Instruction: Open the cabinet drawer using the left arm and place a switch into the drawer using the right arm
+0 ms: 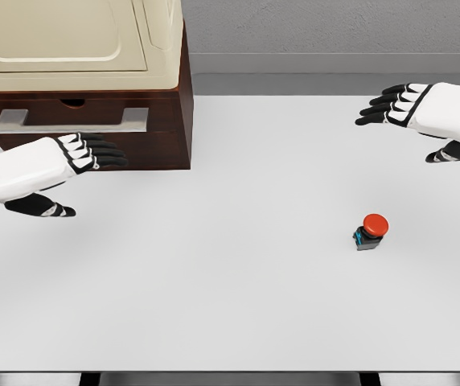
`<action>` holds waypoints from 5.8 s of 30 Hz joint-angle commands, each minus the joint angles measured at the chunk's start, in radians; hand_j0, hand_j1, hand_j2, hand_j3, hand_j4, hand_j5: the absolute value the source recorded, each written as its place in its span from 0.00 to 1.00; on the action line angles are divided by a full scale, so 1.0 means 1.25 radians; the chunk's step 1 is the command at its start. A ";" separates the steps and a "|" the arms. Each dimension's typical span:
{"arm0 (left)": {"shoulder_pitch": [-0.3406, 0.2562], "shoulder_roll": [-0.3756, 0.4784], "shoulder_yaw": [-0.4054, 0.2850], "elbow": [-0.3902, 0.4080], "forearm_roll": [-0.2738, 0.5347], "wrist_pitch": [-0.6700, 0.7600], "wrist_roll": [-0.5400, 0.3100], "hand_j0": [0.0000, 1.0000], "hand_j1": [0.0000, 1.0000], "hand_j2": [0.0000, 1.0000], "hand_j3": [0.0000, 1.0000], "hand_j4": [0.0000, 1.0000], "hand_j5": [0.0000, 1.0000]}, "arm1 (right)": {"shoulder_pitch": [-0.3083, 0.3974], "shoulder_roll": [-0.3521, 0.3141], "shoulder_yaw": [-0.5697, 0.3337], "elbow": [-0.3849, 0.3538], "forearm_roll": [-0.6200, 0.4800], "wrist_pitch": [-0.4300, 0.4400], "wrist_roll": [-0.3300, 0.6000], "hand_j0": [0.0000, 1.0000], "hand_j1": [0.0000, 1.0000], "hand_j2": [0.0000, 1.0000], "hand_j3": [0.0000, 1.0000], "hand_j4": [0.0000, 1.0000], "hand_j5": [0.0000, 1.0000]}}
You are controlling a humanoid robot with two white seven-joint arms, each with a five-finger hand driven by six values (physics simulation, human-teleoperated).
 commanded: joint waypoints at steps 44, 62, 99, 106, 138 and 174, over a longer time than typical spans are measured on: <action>-0.115 0.122 -0.120 -0.002 0.335 0.001 -0.184 1.00 1.00 1.00 1.00 1.00 1.00 | 0.017 -0.076 0.237 -0.058 0.115 0.002 0.000 1.00 1.00 1.00 1.00 1.00 1.00; -0.182 0.088 -0.121 -0.001 0.528 0.243 -0.256 1.00 1.00 1.00 1.00 1.00 1.00 | 0.016 -0.070 0.252 -0.058 0.150 0.002 0.000 1.00 1.00 1.00 1.00 1.00 1.00; -0.210 0.067 -0.121 0.052 0.478 0.392 -0.249 1.00 1.00 1.00 1.00 1.00 1.00 | 0.004 -0.022 0.285 -0.052 0.193 0.002 0.000 1.00 1.00 1.00 1.00 1.00 1.00; -0.210 0.055 -0.121 0.078 0.461 0.394 -0.249 1.00 1.00 1.00 1.00 1.00 1.00 | 0.005 -0.019 0.285 -0.051 0.195 0.002 0.000 1.00 1.00 1.00 1.00 1.00 1.00; -0.204 0.019 -0.122 0.121 0.405 0.395 -0.249 0.84 0.84 0.84 0.84 0.84 0.84 | 0.004 -0.013 0.292 -0.046 0.207 0.002 0.000 1.00 1.00 1.00 1.00 1.00 1.00; -0.202 0.101 -0.180 0.083 0.452 0.242 -0.280 0.81 0.81 0.81 0.81 0.81 0.81 | 0.000 0.002 0.297 -0.034 0.220 0.002 0.000 1.00 1.00 1.00 1.00 1.00 1.00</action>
